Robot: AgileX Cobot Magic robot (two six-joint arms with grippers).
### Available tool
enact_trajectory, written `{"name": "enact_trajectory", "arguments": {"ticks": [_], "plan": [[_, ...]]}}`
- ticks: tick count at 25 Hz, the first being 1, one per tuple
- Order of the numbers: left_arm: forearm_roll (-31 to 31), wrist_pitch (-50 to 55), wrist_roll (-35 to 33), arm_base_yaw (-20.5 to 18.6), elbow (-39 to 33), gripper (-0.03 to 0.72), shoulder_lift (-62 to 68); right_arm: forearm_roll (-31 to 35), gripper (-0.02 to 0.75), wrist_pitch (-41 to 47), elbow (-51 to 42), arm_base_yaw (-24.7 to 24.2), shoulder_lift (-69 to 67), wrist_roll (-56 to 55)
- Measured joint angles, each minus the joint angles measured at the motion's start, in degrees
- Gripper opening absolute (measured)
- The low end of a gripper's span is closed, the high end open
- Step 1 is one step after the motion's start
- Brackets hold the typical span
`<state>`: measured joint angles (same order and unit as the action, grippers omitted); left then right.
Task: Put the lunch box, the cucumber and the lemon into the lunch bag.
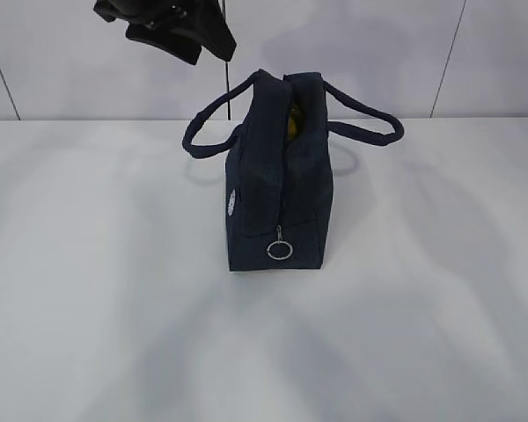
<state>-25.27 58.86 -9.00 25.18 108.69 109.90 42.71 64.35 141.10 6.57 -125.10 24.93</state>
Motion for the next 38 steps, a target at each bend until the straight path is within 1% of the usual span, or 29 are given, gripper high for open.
{"name": "enact_trajectory", "arguments": {"ticks": [6,12,21,25,27,32,35,38], "plan": [[2.78,-1.24,0.00,0.00,0.00,0.325,-2.87,-2.55,0.414,-5.32,0.13,0.00,10.68,1.47],[3.58,-2.96,0.00,0.00,0.00,0.321,-7.00,-5.21,0.391,-6.11,0.49,0.00,21.31,2.98],[4.50,-4.23,0.00,0.00,0.00,0.315,-17.12,-9.64,0.390,-2.63,0.77,0.00,35.81,3.41],[4.90,-4.23,0.00,0.11,0.00,0.314,-21.17,-10.64,0.390,-0.07,0.83,0.00,41.64,3.41],[4.90,-3.94,0.00,0.10,0.00,0.314,-22.64,-10.63,0.390,0.51,-0.58,0.00,44.86,3.41],[6.21,-1.27,0.00,0.84,0.00,0.313,-24.82,-10.72,0.390,0.49,-10.24,0.00,53.42,4.17],[7.71,-0.22,0.00,2.87,0.00,0.312,-25.59,-11.08,0.390,-1.70,-19.83,0.00,59.65,4.95],[9.18,0.79,0.00,5.84,0.00,0.312,-26.06,-11.38,0.389,-5.64,-32.50,0.00,66.87,5.47]]}}
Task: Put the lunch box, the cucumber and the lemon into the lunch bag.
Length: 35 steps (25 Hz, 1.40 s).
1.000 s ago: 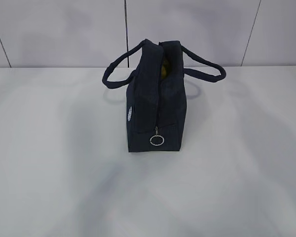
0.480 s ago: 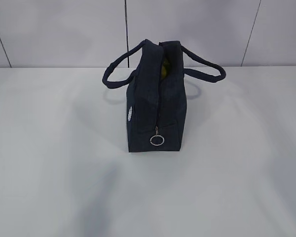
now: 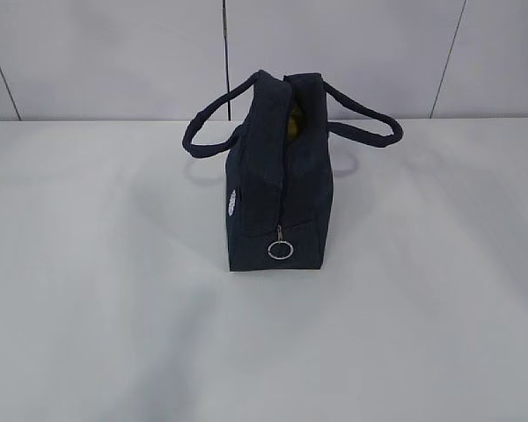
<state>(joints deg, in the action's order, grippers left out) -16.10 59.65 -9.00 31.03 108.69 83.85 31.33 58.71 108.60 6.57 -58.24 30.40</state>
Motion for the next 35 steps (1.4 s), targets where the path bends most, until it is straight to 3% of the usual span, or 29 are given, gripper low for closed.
{"name": "enact_trajectory", "arguments": {"ticks": [6,12,23,35], "plan": [[1.52,0.85,0.00,4.37,-1.41,0.312,-0.63,-0.16,0.390,-10.53,-25.06,0.00,12.55,1.38],[3.03,-2.34,0.00,4.91,-11.86,0.312,-6.02,-0.29,0.389,-15.40,-43.12,0.00,20.43,1.95],[5.06,-12.35,0.00,4.91,-34.20,0.311,-17.30,2.34,0.389,-17.13,-58.10,0.00,21.33,2.63],[4.52,-23.88,0.00,4.91,-51.21,0.310,-20.79,7.29,0.389,-23.00,-70.40,0.00,17.52,2.89]]}}
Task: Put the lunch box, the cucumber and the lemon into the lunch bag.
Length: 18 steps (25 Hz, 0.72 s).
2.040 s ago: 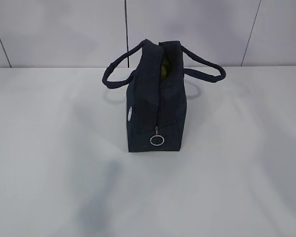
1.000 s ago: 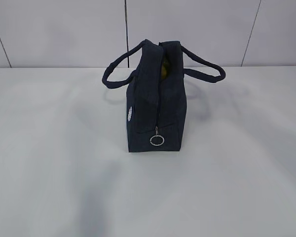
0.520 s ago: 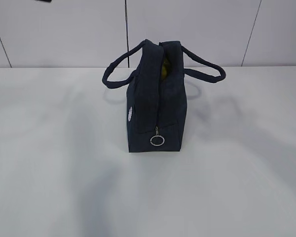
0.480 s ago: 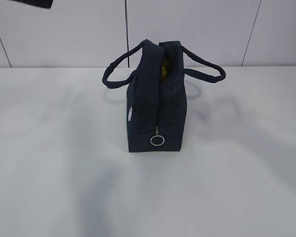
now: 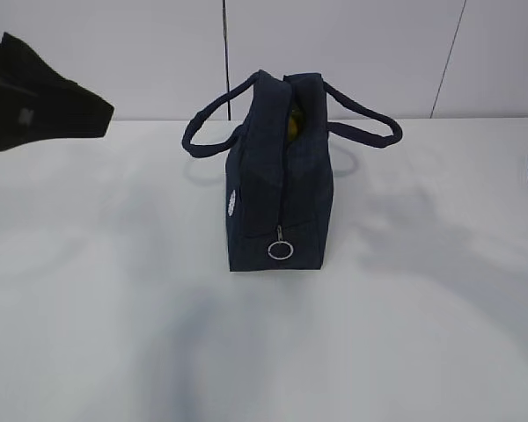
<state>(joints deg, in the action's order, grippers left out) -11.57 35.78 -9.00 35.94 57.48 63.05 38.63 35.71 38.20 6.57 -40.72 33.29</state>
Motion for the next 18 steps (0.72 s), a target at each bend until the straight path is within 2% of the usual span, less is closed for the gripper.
{"name": "enact_trajectory", "arguments": {"ticks": [2,6,13,18], "plan": [[-0.11,-0.59,0.00,0.00,-0.39,0.310,0.00,1.84,0.389,-1.12,-0.32,0.00,-1.78,0.09],[-0.20,-0.89,0.00,0.00,-0.39,0.310,0.00,12.43,0.389,-2.38,-0.32,0.00,-5.56,3.71],[-0.20,-0.98,0.00,0.00,-0.39,0.310,0.00,31.20,0.389,4.25,-0.08,0.00,-21.23,30.36],[-0.20,-0.98,0.00,0.00,-0.39,0.309,0.00,37.86,0.389,11.74,2.31,0.00,-31.19,46.86]]}}
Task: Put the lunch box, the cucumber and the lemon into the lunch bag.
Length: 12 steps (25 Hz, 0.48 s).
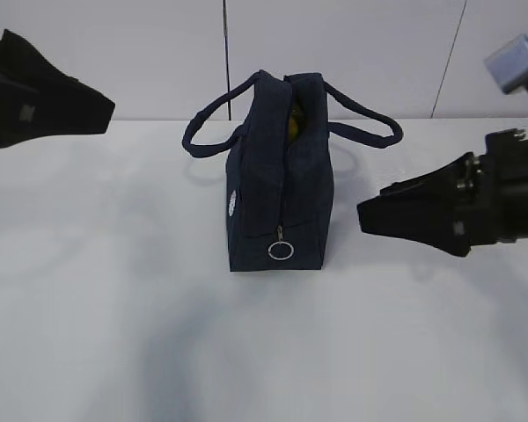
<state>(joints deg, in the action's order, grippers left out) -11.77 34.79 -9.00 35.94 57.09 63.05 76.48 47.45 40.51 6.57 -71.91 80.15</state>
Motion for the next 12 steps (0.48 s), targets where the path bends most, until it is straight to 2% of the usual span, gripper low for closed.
{"name": "enact_trajectory", "arguments": {"ticks": [12], "plan": [[0.00,0.10,0.00,0.17,0.00,0.304,0.00,0.79,0.398,2.01,3.94,0.00,-16.62,13.94]]}}
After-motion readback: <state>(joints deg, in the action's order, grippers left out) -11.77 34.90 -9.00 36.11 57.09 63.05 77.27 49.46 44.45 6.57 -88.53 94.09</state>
